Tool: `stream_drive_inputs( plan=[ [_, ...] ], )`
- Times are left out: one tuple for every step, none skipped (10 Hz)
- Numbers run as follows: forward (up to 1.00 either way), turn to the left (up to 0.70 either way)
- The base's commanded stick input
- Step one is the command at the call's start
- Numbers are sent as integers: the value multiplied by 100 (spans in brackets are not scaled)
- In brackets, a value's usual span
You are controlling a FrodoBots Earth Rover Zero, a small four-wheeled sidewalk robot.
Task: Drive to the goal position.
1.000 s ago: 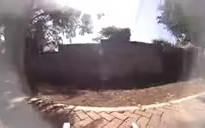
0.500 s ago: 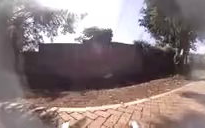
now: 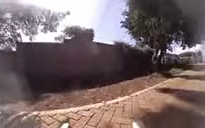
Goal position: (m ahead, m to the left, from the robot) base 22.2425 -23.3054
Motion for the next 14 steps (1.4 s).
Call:
stream_drive_inputs(
  plan=[
    [0,-84],
    [0,-84],
    [0,-57],
    [0,-10],
    [0,-40],
    [0,-70],
    [0,-70],
    [0,-69],
    [0,0],
    [0,0],
    [0,0],
    [0,0],
    [0,0],
    [0,0]
  ],
)
